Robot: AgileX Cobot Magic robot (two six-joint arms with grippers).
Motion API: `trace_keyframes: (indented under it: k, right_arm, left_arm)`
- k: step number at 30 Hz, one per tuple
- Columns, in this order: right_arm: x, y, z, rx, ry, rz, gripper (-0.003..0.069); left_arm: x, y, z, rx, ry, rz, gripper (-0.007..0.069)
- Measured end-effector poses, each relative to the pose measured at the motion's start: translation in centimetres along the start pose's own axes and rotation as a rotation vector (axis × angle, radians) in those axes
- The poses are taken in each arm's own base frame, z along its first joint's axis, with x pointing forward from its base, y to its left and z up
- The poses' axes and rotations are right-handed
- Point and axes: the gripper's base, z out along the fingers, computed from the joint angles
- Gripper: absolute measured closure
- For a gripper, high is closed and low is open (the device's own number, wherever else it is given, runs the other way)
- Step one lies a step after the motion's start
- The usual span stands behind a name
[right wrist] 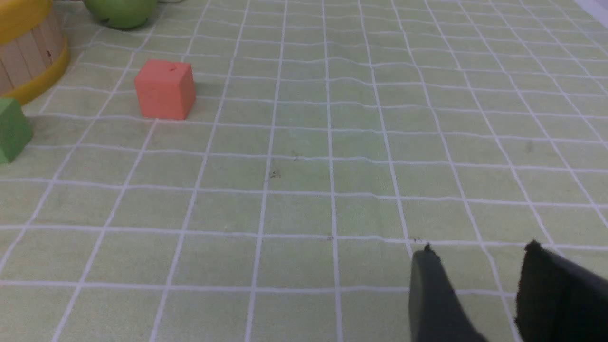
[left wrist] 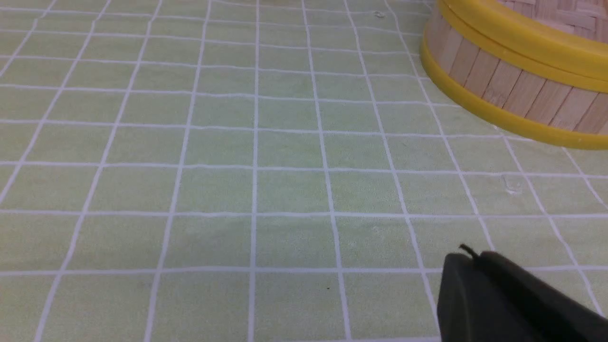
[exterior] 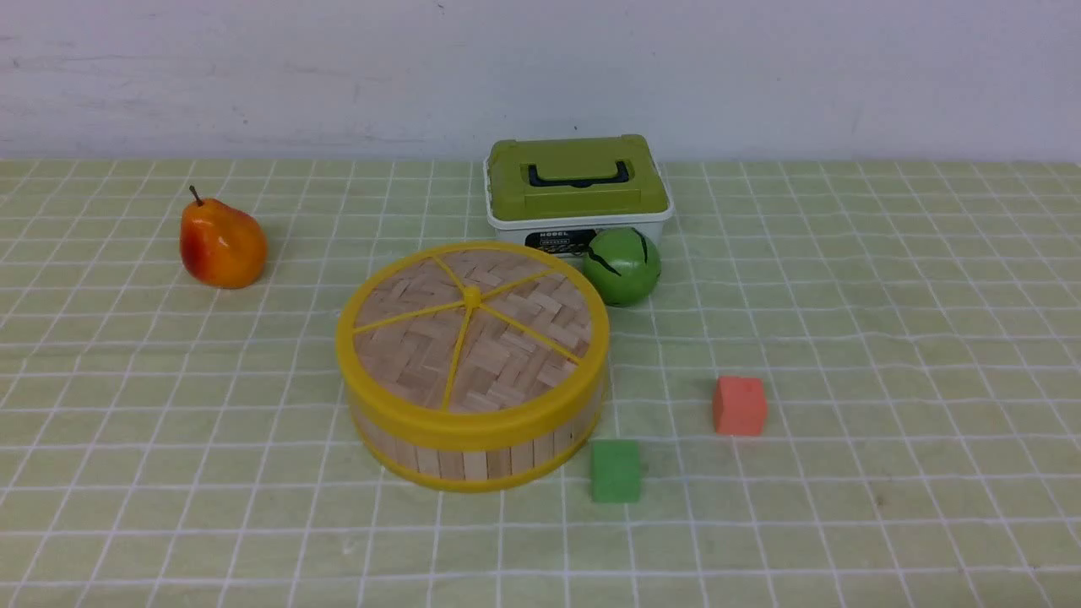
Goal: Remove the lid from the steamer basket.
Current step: Use the left arm to lift the lid of the steamer
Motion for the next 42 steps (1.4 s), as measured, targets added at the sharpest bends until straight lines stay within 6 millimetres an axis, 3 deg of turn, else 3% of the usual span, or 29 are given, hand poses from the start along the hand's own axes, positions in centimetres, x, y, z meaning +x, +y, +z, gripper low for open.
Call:
trace_keyframes:
  k: [42]
  right_arm:
    - [0.0,0.0,0.0,0.0,0.0,0.0,0.0418]
  left_arm:
    - [-0.09,-0.01,0.0,0.001,-0.01,0.001,0.0571]
